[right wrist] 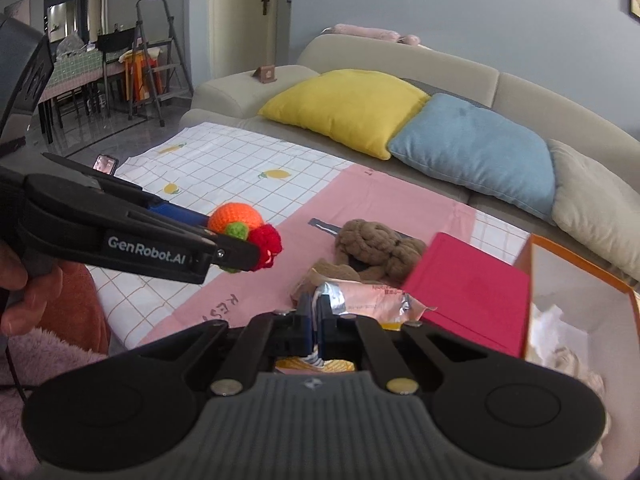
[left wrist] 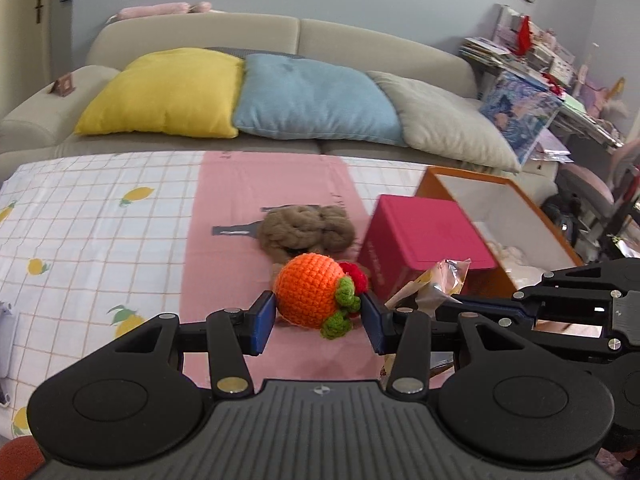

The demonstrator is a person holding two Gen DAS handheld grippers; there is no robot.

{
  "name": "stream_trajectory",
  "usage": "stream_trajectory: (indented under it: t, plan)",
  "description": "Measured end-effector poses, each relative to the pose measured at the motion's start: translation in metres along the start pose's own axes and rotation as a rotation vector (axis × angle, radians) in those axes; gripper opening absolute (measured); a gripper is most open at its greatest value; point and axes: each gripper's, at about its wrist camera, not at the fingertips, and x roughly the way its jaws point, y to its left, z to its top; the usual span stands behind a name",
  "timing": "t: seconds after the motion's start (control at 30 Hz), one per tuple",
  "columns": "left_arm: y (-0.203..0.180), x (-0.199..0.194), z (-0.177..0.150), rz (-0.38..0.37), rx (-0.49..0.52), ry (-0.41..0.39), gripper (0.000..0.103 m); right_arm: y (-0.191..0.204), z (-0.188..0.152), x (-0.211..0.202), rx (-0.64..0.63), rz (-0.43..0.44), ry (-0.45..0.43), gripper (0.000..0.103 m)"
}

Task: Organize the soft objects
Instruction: 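Carry the orange fruit and snack bag with both grippers over the orange box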

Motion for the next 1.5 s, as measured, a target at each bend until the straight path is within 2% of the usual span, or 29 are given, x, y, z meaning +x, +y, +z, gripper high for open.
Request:
stream_trajectory:
  t: [0.23, 0.37, 0.57, 0.77, 0.9, 1.07, 1.27, 1.4, 1.5]
  plan:
    - [-0.038, -0.003, 0.02, -0.08, 0.071, -0.015, 0.053, -0.036, -0.009, -0.056, 0.089, -0.046, -0.078, 0.0]
    - [-0.067, 0.004, 0.035, -0.134, 0.139, -0.028, 0.053, -0.061, -0.005, -0.079, 0.096, -0.087, -0.13, 0.0]
    - [-0.116, 0.023, 0.06, -0.228, 0.254, -0.043, 0.053, -0.109, -0.007, -0.089, 0.052, -0.183, -0.122, 0.0]
    - [-0.163, 0.061, 0.08, -0.277, 0.373, 0.012, 0.053, -0.167, -0.014, -0.065, -0.049, -0.219, -0.025, 0.0]
    - [-0.19, 0.092, 0.09, -0.283, 0.45, 0.056, 0.053, -0.2, -0.019, -0.035, -0.128, -0.212, 0.075, 0.0]
    - [-0.211, 0.134, 0.093, -0.274, 0.5, 0.139, 0.053, -0.229, -0.022, -0.001, -0.218, -0.228, 0.134, 0.0]
    - [-0.221, 0.169, 0.095, -0.24, 0.538, 0.204, 0.053, -0.253, -0.021, 0.035, -0.276, -0.264, 0.142, 0.0]
    - [-0.224, 0.182, 0.097, -0.229, 0.533, 0.233, 0.053, -0.261, -0.022, 0.055, -0.346, -0.29, 0.115, 0.0]
    - [-0.225, 0.189, 0.097, -0.221, 0.529, 0.251, 0.053, -0.265, -0.025, 0.073, -0.394, -0.313, 0.139, 0.0]
